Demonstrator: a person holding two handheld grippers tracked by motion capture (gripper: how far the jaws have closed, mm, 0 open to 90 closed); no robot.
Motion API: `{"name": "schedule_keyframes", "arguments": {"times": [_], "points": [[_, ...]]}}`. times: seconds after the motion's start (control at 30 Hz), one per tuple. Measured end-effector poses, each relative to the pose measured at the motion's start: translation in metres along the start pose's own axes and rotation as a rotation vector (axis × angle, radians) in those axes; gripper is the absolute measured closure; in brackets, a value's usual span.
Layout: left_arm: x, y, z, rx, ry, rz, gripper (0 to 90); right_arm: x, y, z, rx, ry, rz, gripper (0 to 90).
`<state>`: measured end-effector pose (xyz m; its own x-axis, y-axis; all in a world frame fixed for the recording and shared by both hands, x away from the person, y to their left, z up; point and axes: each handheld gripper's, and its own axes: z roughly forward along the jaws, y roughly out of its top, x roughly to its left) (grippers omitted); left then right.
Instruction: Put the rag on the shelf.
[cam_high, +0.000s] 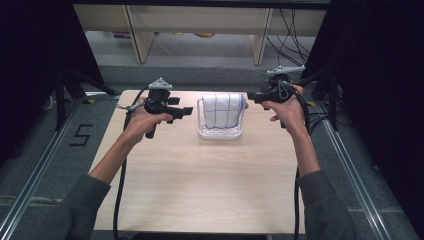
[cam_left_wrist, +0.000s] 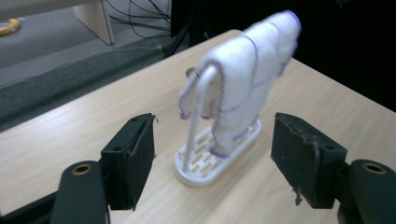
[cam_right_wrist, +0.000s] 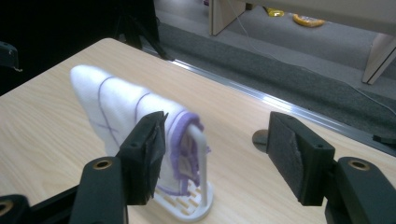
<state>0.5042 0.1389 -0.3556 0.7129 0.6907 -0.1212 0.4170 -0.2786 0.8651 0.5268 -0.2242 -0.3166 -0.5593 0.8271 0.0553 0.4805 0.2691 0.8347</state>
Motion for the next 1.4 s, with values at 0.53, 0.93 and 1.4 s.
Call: {"name": "schedule_keyframes", "arguments": {"times": [0.53,0.93,1.4], "points": [[-0.019,-0.034,-0.013,-0.014,-0.043,-0.015,27.6,0.020,-0.027,-0.014,-0.015,0.047,-0.022,37.0],[-0.030,-0.054,-0.015,-0.008,-0.064,0.000,20.7,0.026,-0.045,-0.019,-0.029,0.086,0.012,33.8],[-0.043,-0.075,-0.016,-0.003,-0.081,0.020,15.0,0.041,-0.066,-0.023,-0.032,0.116,-0.008,32.1]]}}
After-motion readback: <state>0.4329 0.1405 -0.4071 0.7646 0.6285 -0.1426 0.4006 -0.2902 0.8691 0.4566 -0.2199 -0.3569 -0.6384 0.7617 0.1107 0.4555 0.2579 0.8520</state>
